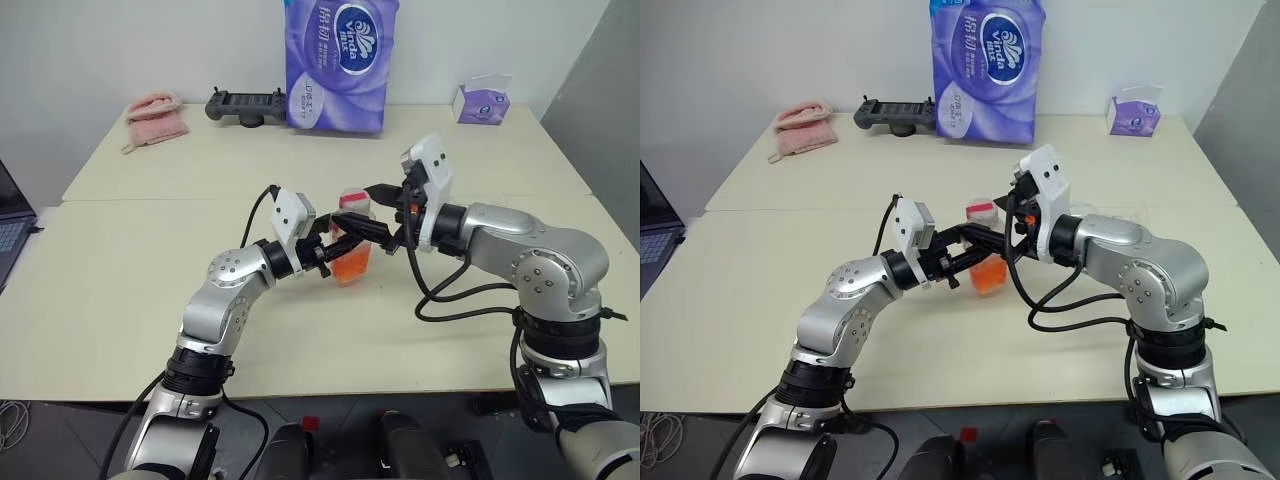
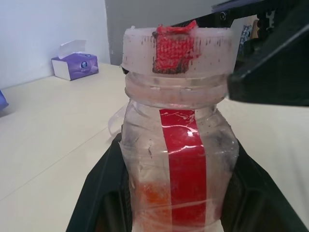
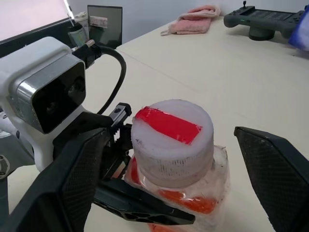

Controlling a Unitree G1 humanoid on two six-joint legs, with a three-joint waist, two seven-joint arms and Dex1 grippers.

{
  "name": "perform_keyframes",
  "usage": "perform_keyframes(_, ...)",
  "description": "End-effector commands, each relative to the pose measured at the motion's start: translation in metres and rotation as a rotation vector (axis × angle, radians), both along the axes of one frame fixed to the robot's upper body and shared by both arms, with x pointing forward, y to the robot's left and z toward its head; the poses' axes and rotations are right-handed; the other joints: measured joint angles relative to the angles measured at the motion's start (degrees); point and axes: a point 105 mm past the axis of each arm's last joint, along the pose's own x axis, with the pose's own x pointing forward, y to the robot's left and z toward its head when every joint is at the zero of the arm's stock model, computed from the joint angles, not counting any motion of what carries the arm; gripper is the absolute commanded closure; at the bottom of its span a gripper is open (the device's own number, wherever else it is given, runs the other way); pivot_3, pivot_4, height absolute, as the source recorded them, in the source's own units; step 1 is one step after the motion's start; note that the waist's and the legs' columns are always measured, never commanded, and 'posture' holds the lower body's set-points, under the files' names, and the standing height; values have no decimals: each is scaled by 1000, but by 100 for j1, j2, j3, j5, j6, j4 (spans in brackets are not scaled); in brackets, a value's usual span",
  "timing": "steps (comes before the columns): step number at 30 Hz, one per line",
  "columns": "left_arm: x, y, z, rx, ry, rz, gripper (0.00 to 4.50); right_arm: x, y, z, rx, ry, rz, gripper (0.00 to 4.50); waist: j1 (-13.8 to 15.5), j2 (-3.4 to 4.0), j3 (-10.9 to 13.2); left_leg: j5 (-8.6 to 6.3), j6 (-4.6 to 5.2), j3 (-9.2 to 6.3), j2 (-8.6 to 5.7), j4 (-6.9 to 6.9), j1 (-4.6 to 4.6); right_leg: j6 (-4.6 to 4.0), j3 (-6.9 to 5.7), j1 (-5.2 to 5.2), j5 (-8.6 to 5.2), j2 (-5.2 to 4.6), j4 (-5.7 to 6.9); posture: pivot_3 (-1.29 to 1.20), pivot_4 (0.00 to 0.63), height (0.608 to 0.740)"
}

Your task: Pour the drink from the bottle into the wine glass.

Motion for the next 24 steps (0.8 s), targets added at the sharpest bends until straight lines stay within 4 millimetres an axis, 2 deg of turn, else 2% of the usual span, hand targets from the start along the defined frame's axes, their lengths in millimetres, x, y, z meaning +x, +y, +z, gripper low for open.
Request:
perform_keyframes(1, -4, 0, 18, -23, -74, -5, 2766, 1, -3, 25, 61, -78, -21, 1136, -1, 0, 0, 0, 0, 0, 0, 0, 0, 0, 0, 0, 0, 1, 0, 0, 150, 740)
perform_keyframes(4, -3, 0, 18, -25, -72, -4, 2766, 0, -3, 27, 68, -75, -11, 2216, -1, 0, 0, 0, 0, 1, 0, 1, 0, 0, 1, 0, 0, 1, -1, 0, 150, 740)
perform_keyframes(6, -3, 0, 18, -26, -71, -4, 2766, 0, -3, 26, 65, -73, -10, 2774, -1, 0, 0, 0, 0, 0, 0, 0, -1, 0, 0, 0, 0, 1, -1, 0, 150, 740)
perform_keyframes(13, -3, 0, 18, -27, -72, -4, 2766, 1, -6, 25, 47, -89, -20, 2772, -1, 0, 0, 0, 0, 0, 0, 0, -1, 0, 0, 0, 0, 0, -1, 0, 150, 740)
perform_keyframes(17, -1, 0, 18, -23, -73, -4, 2766, -8, -13, 41, 50, -158, 46, 2772, -1, 0, 0, 0, 0, 1, -1, 0, -1, 0, 0, 0, 0, 0, -2, 0, 150, 740)
perform_keyframes(21, -2, 1, 14, -13, -66, -7, 2766, -19, -30, 60, 88, -212, 95, 2795, 1, 0, 0, 0, 1, 1, -1, -1, -3, 0, -1, 1, 0, 0, -6, 0, 150, 740)
perform_keyframes(24, -3, 1, 13, -12, -63, -13, 2766, -7, -58, 70, 141, -225, -26, 2795, 5, 0, 0, 0, 1, -1, -1, -2, -3, 0, -2, 1, 0, 0, -6, 0, 150, 740)
